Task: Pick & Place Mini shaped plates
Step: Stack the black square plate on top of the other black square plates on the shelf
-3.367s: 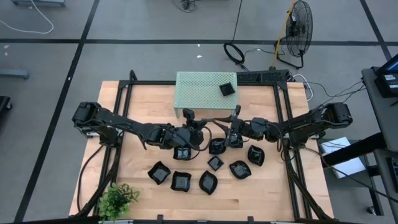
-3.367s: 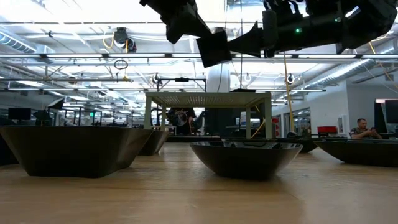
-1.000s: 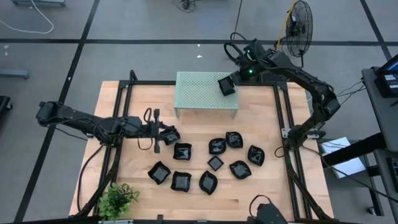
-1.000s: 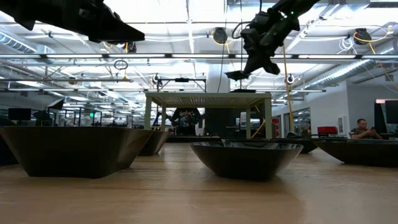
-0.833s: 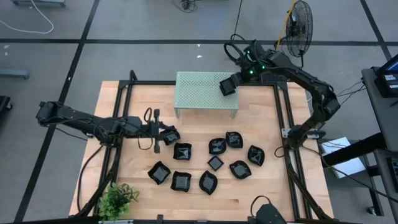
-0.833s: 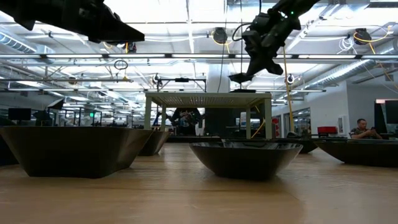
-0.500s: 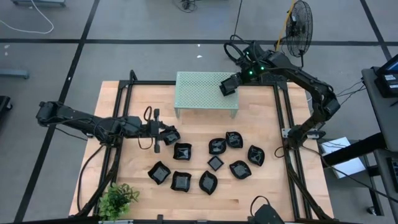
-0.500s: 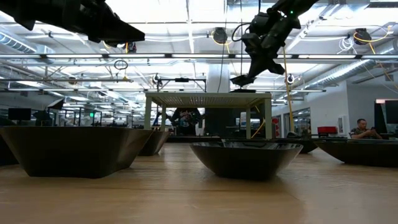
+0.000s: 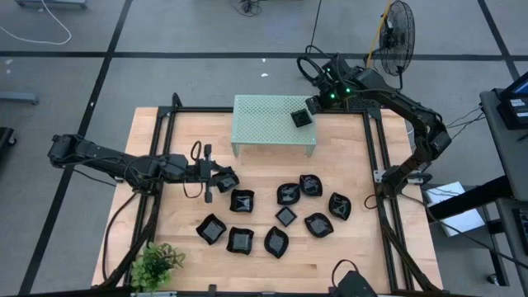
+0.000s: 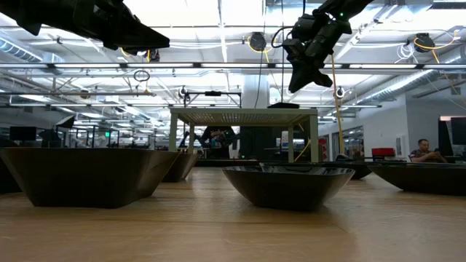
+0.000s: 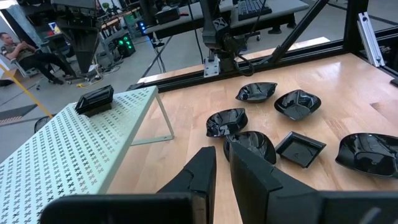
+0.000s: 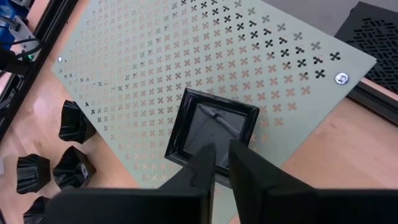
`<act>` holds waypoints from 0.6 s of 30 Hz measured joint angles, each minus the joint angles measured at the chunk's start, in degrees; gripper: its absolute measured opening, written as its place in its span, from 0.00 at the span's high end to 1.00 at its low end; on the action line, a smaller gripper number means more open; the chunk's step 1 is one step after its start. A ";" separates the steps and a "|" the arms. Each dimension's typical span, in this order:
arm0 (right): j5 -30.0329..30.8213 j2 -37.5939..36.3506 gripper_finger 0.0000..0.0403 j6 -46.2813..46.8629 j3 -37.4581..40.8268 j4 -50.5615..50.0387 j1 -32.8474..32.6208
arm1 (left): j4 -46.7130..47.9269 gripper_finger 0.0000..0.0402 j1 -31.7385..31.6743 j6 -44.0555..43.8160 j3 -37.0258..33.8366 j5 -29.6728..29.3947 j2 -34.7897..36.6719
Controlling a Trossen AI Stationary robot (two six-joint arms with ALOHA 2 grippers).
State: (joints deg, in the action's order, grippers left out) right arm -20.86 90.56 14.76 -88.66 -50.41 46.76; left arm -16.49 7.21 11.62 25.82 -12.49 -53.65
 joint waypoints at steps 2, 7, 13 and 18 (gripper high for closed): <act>0.02 0.00 0.89 -0.21 0.00 0.09 0.00 | 0.00 0.87 -0.01 -0.05 0.00 0.00 0.00; -0.04 0.00 0.86 -1.43 0.00 3.09 -1.16 | -0.02 0.87 -0.01 -0.11 0.00 0.00 0.00; -0.15 0.00 0.82 -2.96 0.00 9.48 -6.38 | -0.02 0.87 0.00 -0.11 0.00 0.00 0.00; -0.20 0.00 0.80 -4.63 0.00 13.07 -13.43 | -0.03 0.87 -0.01 -0.11 0.00 0.00 0.00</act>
State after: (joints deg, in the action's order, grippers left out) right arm -21.06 90.56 10.14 -88.66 -37.35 33.33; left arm -16.52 7.20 11.51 25.82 -12.49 -53.65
